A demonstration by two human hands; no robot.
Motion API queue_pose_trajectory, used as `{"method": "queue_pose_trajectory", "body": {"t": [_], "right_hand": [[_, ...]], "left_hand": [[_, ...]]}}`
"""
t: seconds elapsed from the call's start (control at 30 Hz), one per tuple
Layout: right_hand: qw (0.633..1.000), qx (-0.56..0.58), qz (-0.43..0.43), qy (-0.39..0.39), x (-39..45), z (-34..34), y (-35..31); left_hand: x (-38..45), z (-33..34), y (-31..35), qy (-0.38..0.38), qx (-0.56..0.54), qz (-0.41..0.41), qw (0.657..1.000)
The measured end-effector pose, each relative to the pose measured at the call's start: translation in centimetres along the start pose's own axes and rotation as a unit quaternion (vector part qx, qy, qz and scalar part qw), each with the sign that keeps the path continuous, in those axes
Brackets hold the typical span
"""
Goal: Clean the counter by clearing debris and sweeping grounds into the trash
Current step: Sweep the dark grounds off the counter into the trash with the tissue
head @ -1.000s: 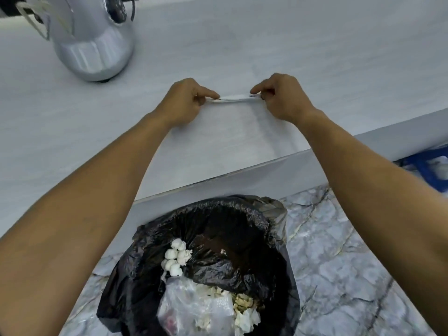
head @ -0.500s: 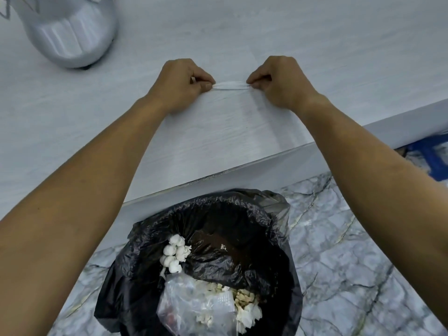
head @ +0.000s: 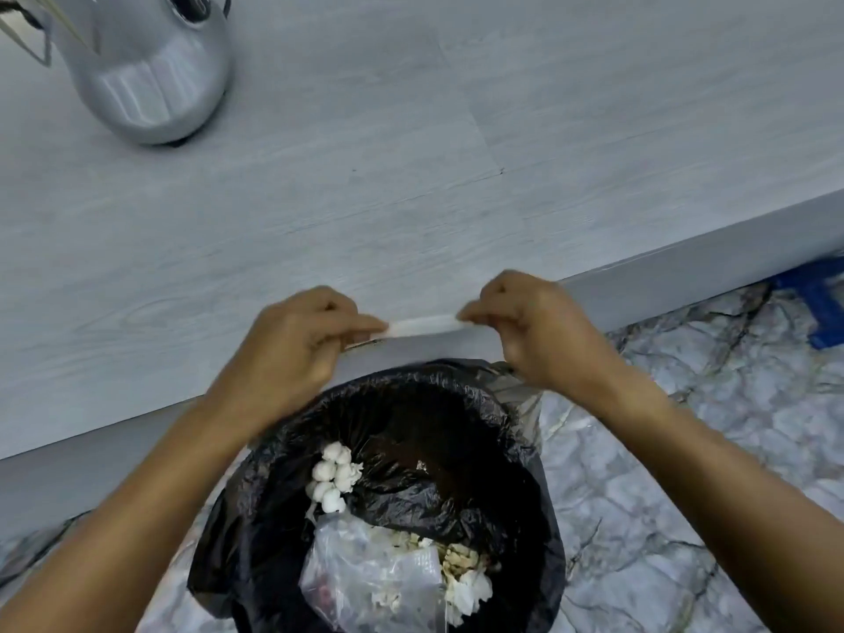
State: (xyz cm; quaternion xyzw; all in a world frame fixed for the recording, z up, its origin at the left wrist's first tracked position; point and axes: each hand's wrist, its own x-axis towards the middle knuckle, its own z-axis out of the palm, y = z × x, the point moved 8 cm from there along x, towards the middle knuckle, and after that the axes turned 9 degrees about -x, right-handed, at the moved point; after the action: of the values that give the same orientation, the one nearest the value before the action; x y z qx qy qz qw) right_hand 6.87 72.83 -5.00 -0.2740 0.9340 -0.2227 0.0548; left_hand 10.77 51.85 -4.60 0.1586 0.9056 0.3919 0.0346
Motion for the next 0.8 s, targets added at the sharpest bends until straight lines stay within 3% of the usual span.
{"method": "queue_pose_trajectory", "body": {"t": [0.13,0.3,0.43,0.6,0.8], "right_hand": [[0.990,-0.002,0.083,0.116,7.9,-6.2,5.3],[0.972,-0.017,0.196,0.127,12.2,-8.4,13.4],[0.956,-0.032,0.259,0.137,11.9,-8.6,17.5],[0.953,-0.071,0.263,0.133,10.2,-6.4,15.7],[0.972,-0.091,0.170,0.132,6.0,-0.8,6.9]], "left_hand": [[13.0,-3.5,-0.4,0.072,0.014,0.021,0.997],[25.6,-0.9,-1.4,0.048,-0.021,0.014,0.999],[31.2,2.1,-0.6,0.006,0.009,0.048,0.999],[31.8,3.3,-0.3,-0.056,0.039,0.088,0.994],[22.1,0.7,-2.4,-0.140,0.076,0.110,0.981]]}}
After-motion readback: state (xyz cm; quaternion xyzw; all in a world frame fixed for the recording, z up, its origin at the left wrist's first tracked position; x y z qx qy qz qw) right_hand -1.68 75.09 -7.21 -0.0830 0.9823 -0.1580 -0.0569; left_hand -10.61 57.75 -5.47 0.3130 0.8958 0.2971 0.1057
